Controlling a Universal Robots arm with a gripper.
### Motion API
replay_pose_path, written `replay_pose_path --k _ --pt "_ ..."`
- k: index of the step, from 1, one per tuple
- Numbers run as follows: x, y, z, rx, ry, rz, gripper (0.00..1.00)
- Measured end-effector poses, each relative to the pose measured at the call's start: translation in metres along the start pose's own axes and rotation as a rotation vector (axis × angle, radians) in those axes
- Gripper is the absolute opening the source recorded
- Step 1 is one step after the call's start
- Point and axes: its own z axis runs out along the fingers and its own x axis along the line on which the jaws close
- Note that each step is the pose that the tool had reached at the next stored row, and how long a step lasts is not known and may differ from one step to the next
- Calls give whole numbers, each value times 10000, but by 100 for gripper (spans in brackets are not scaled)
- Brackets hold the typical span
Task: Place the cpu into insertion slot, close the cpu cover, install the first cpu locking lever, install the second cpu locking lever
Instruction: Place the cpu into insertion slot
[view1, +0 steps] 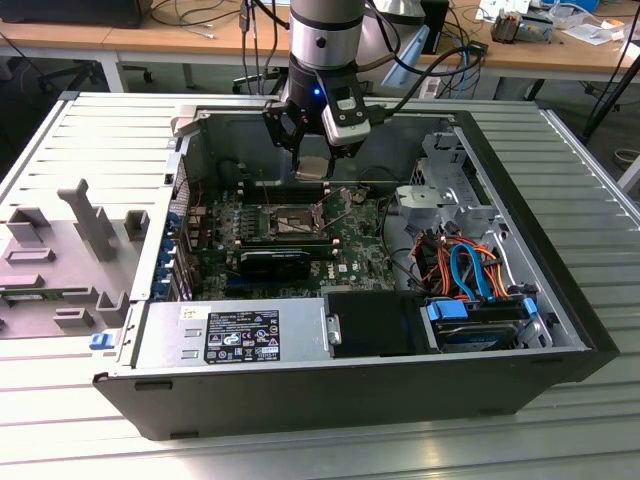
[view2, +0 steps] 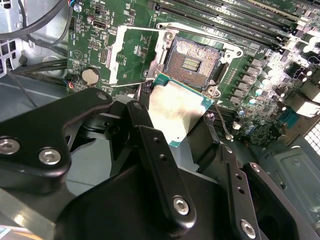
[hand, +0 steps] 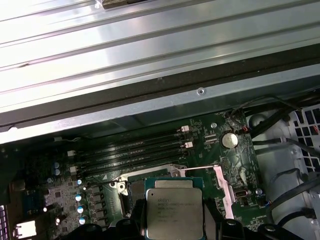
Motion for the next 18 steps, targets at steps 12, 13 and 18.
replay_pose_path --k 12,13,18 --pt "0 0 1 -2 -7 78 55" --pt "0 0 1 -2 -7 83 55" --pt "0 0 2 -3 -10 117 55"
